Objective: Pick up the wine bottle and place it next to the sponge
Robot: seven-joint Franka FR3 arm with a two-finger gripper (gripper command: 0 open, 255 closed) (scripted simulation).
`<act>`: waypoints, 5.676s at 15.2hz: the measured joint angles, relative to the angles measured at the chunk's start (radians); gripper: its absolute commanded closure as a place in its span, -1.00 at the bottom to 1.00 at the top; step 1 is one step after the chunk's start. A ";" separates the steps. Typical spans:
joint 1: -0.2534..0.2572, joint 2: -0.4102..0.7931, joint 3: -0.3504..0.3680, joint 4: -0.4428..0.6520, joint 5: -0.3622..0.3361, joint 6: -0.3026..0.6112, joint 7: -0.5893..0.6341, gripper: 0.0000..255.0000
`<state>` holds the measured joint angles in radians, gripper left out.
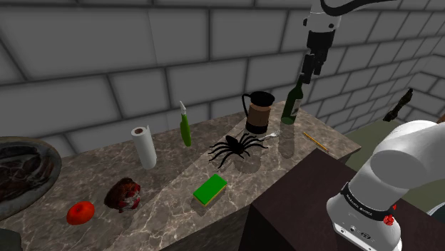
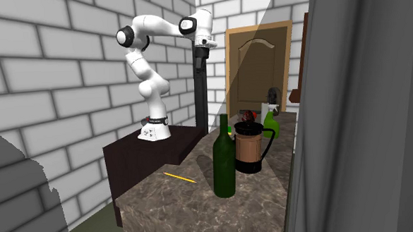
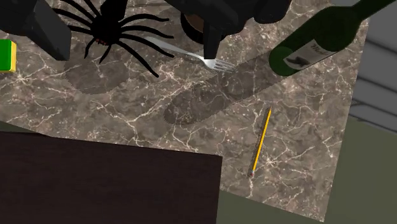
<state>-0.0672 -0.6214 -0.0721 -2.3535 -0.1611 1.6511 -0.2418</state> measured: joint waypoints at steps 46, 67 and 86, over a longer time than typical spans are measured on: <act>-0.264 1.108 -0.331 0.873 0.300 0.176 -0.658 1.00; -0.273 1.090 -0.337 1.008 0.291 0.025 -0.654 1.00; -0.038 0.776 -0.268 0.669 0.190 0.068 -0.365 1.00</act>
<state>-0.1048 0.1549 -0.3405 -1.6842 0.0294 1.7187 -0.6068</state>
